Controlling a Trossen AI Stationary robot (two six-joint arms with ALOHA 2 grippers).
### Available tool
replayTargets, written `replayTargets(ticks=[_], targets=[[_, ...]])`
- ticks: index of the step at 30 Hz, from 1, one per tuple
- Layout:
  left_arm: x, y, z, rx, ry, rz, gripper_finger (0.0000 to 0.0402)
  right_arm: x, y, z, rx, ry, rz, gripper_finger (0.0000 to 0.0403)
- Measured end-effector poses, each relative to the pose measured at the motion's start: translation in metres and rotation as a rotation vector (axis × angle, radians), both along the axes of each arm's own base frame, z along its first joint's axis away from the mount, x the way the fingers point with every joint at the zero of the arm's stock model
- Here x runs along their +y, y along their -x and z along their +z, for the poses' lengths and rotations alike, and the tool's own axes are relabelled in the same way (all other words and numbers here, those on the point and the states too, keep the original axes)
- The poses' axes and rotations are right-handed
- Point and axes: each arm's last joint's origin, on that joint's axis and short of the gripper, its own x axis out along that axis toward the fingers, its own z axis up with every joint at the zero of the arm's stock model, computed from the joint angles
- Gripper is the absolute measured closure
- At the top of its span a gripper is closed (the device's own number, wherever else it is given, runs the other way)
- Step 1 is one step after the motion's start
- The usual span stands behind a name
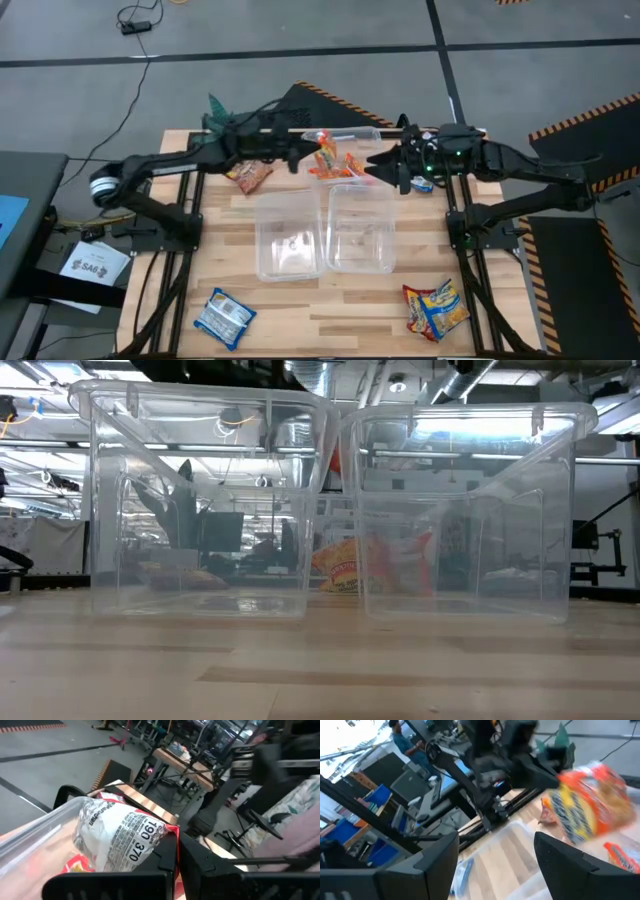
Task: Sort Maruchan noodles
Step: Put the orange noodle pack into the top transparent bin, then put the top left red noodle pack into the bottom left transparent bin
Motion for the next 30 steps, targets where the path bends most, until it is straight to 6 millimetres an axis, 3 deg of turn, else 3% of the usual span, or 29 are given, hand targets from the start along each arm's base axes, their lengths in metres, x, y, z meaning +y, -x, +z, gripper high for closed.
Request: replayTargets(ticks=[7,12,16,24,30], targets=[[0.014,-0.023,-0.025,-0.013,-0.013,0.042,0.0401,-0.001,0.000,0.000,-0.002,0.000,-0.006,0.0122],[0.017,-0.026,-0.033,0.021,-0.051,0.083,0.0389,-0.001,0.000,0.000,-0.001,0.006,-0.005,0.0122],[0.017,-0.026,-0.033,0.024,-0.066,0.097,0.0338,-0.001,0.000,0.000,0.000,0.006,-0.004,0.0122],[0.015,-0.016,-0.016,-0.028,-0.064,0.097,0.0189,-0.001,0.000,0.000,0.000,0.009,-0.005,0.0122],[0.010,0.019,0.020,-0.085,-0.028,-0.042,0.0118,-0.001,0.000,0.000,0.001,0.009,-0.005,0.0122]])
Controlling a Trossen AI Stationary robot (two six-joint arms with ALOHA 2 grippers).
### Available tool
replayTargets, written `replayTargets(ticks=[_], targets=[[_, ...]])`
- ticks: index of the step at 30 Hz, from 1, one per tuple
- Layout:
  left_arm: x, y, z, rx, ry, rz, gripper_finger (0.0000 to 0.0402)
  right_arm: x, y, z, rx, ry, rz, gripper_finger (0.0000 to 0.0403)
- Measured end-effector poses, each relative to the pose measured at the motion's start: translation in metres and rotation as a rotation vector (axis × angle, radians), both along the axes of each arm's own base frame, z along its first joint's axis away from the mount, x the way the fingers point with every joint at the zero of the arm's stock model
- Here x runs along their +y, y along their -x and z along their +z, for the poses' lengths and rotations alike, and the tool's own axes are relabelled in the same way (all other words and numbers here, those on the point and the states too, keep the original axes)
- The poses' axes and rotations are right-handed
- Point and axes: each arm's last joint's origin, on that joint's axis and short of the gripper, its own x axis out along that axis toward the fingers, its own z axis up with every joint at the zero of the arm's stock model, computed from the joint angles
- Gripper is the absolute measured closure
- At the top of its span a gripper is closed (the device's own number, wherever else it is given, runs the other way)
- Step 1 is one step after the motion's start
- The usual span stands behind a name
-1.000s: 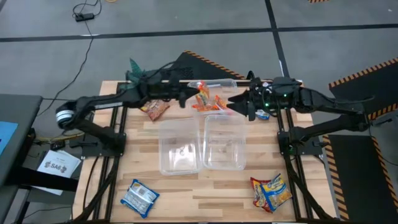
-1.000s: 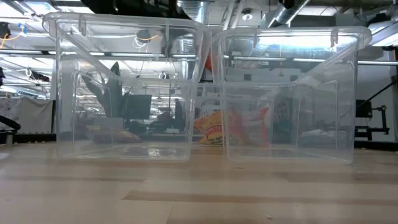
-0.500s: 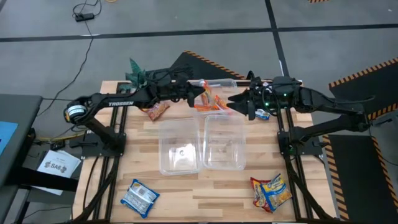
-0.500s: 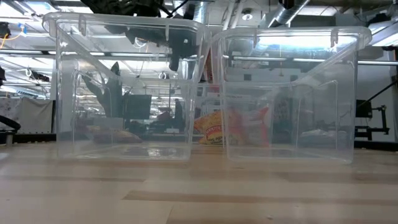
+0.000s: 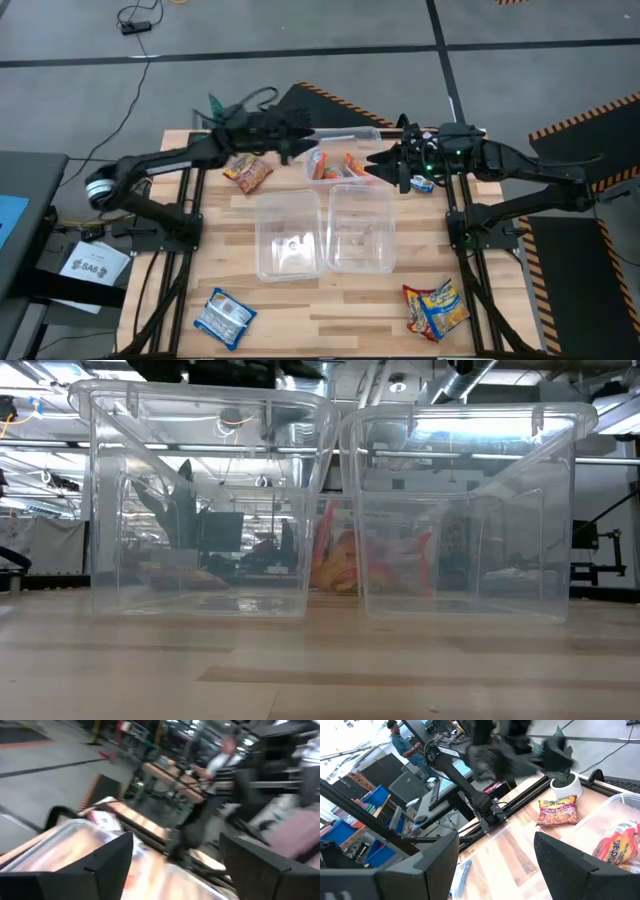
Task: Sort Maruchan noodles
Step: Put the top left red noodle pack into the bottom left transparent bin
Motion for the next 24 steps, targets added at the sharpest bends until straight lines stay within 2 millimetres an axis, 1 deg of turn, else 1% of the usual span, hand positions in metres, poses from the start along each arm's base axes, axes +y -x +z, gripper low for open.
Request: replayTargets(ticks=[2,4,7,10,12,14,17,20,24], targets=[[-0.006,0.020,0.010,0.057,0.026,-0.017,0.0113,0.000,0.000,0.000,0.000,0.000,0.000,0.0122],[-0.014,0.041,0.014,0.144,0.048,0.021,0.0112,0.000,0.000,0.000,0.000,0.000,0.000,0.0122],[-0.028,0.074,0.014,0.306,0.121,0.190,0.0111,0.000,0.000,0.000,0.000,-0.001,0.000,0.0122],[-0.040,0.099,0.003,0.468,0.215,0.407,0.0111,0.000,0.000,0.000,0.003,-0.003,-0.001,0.0122],[-0.045,0.109,-0.010,0.553,0.277,0.532,0.0111,0.000,0.000,0.000,0.003,-0.003,-0.001,0.0122],[-0.048,0.114,-0.026,0.632,0.330,0.616,0.0111,0.000,0.000,0.000,0.003,-0.003,-0.001,0.0122],[-0.050,0.116,-0.059,0.729,0.417,0.696,0.0111,0.000,0.000,0.000,0.004,-0.004,-0.001,0.0122],[-0.051,0.118,-0.093,0.745,0.514,0.769,0.0111,0.000,0.000,-0.001,0.010,-0.005,-0.001,0.0122],[-0.055,0.127,-0.134,0.717,0.647,0.913,0.0111,0.000,0.000,-0.001,0.014,-0.005,-0.001,0.0122]])
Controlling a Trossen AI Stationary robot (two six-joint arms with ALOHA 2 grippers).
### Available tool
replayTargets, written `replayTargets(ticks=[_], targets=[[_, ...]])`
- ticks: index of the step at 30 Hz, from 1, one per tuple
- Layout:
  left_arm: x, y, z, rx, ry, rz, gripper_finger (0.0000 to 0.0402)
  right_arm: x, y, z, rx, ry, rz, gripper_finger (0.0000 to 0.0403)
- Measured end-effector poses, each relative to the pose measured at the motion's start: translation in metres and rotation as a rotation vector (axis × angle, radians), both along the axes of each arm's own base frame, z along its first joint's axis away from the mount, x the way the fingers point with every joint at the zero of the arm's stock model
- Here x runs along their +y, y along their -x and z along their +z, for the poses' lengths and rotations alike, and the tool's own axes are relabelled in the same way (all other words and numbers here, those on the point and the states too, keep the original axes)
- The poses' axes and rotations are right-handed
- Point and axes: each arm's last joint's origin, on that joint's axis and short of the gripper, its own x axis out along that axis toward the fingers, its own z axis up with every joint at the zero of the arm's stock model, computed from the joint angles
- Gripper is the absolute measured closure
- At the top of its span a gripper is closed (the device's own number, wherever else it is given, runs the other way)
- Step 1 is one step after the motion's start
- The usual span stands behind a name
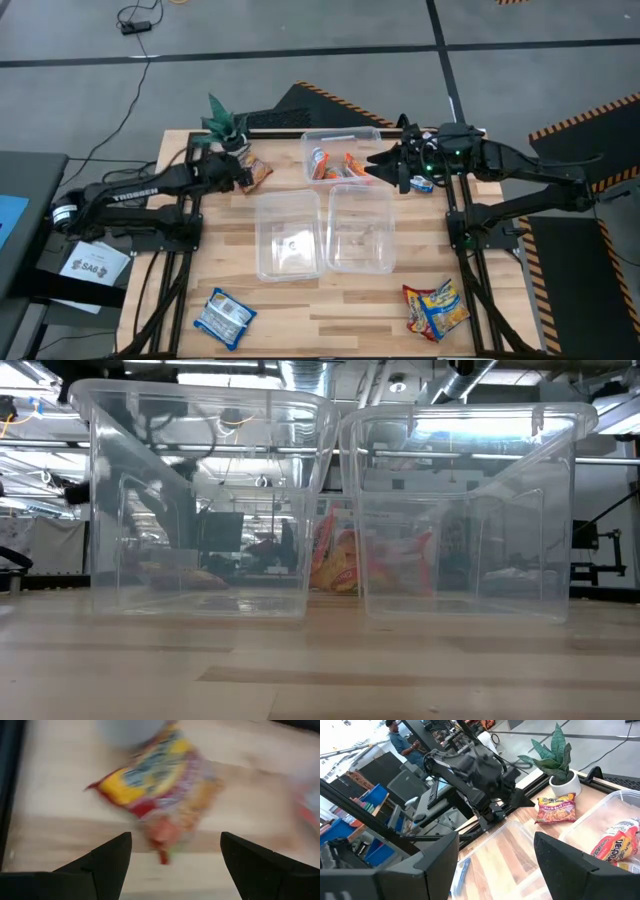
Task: Sort Maruchan noodles
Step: Put the top left red noodle pack into the bottom left transparent bin
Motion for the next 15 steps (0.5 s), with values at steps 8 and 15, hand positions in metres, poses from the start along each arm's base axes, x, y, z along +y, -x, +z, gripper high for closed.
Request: replayTargets(ticks=[8,15], targets=[[-0.002,0.005,-0.043,-0.231,-0.043,0.222,0.0111,0.000,0.000,0.000,0.001,0.000,0.000,0.0122],[0.005,0.005,-0.056,-0.190,-0.033,0.306,0.0111,0.000,0.000,0.000,0.002,-0.001,0.000,0.0122]])
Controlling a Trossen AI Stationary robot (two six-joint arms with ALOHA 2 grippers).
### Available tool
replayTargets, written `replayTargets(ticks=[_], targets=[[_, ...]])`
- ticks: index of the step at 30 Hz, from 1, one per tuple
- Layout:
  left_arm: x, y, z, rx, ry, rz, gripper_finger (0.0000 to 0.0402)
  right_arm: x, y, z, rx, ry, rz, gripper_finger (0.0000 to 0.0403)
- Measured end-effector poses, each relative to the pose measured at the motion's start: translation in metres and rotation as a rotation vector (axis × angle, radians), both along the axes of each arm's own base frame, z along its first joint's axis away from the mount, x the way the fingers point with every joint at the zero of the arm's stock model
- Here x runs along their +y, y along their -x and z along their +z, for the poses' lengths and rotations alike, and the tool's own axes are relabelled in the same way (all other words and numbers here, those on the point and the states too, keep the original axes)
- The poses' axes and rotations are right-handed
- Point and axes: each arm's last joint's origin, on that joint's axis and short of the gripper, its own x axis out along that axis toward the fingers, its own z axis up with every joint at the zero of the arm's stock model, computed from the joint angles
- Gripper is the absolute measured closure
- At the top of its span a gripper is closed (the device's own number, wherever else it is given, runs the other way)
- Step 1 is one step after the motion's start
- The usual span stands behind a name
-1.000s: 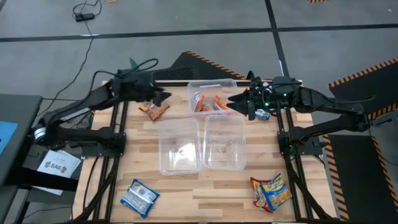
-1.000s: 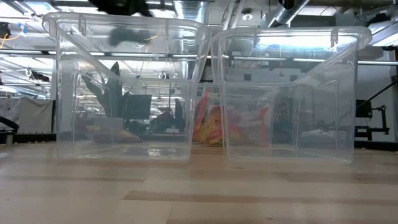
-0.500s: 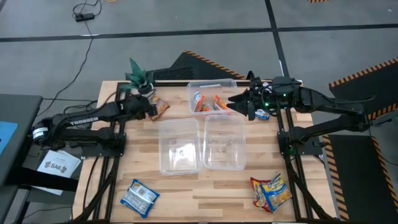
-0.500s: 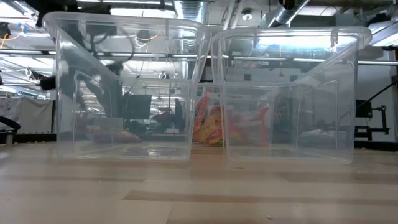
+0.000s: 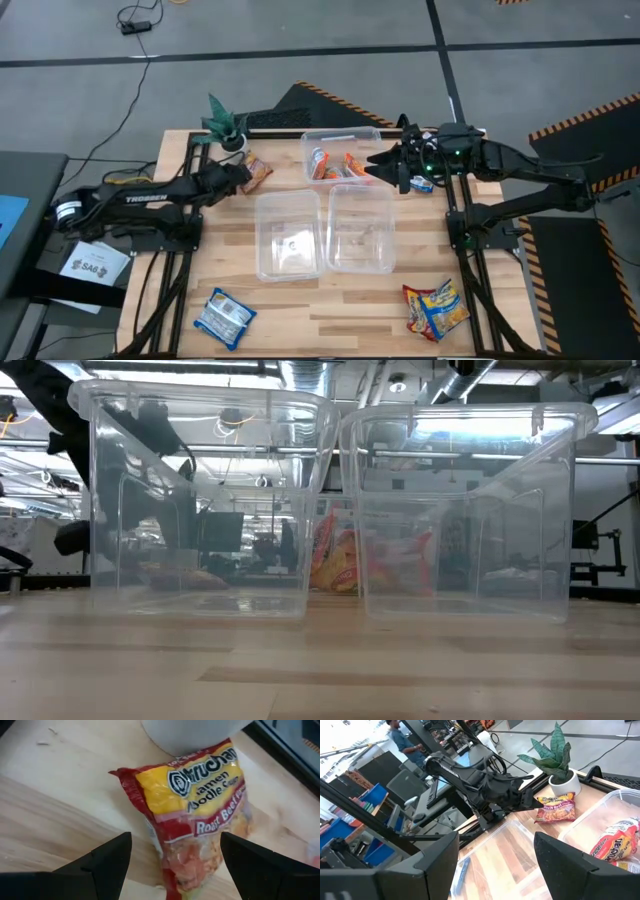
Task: Sort Maruchan noodles
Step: Put the top left red noodle pack into the bottom left transparent bin
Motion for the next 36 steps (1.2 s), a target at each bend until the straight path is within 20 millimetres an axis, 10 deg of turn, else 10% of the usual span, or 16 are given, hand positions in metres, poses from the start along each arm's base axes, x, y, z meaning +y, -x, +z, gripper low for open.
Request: replayTargets(ticks=[10,18,36], targets=[[0.008,-0.008,-0.015,0.015,0.039,0.036,0.0143,0.000,0.000,0.000,-0.005,-0.032,-0.007,0.0122],[0.007,-0.008,-0.012,0.020,0.021,0.000,0.0380,0.000,0.000,0.000,-0.006,-0.033,-0.007,0.0122],[-0.023,0.016,0.063,-0.290,-0.210,-0.474,0.0401,0.000,0.000,0.000,-0.006,-0.035,-0.007,0.0122]])
